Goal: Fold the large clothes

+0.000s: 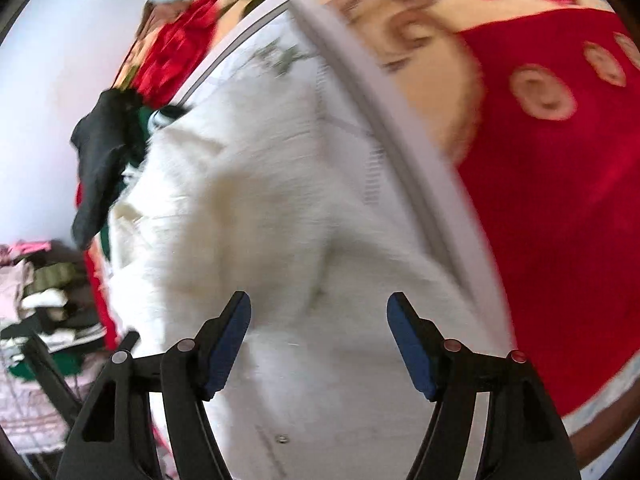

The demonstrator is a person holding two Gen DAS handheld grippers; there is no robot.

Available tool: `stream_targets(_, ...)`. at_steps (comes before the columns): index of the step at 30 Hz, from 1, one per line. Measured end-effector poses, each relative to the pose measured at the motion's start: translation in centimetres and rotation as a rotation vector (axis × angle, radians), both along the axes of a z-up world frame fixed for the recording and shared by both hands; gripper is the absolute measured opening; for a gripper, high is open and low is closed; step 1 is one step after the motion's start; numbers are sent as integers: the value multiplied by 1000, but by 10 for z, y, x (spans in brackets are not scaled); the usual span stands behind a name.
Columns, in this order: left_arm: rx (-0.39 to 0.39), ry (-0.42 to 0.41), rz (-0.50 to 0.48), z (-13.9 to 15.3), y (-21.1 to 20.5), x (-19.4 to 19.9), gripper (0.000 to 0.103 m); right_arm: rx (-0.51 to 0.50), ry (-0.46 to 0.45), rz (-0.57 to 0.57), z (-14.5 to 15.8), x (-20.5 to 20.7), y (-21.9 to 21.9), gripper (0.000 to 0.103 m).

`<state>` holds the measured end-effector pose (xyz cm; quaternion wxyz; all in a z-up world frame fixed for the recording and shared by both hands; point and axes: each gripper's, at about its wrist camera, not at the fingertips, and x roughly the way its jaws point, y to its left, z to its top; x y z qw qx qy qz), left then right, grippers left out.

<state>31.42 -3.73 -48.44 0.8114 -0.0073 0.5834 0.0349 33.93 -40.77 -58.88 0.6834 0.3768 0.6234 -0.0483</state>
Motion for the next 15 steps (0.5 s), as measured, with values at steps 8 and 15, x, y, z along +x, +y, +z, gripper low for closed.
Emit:
stream_targets(8, 171, 102, 191, -37, 91, -29, 93, -100, 124, 200, -39, 64, 66, 33)
stream_targets(15, 152, 124, 164, -41, 97, -52, 93, -417, -20, 224, 10, 77, 64, 17)
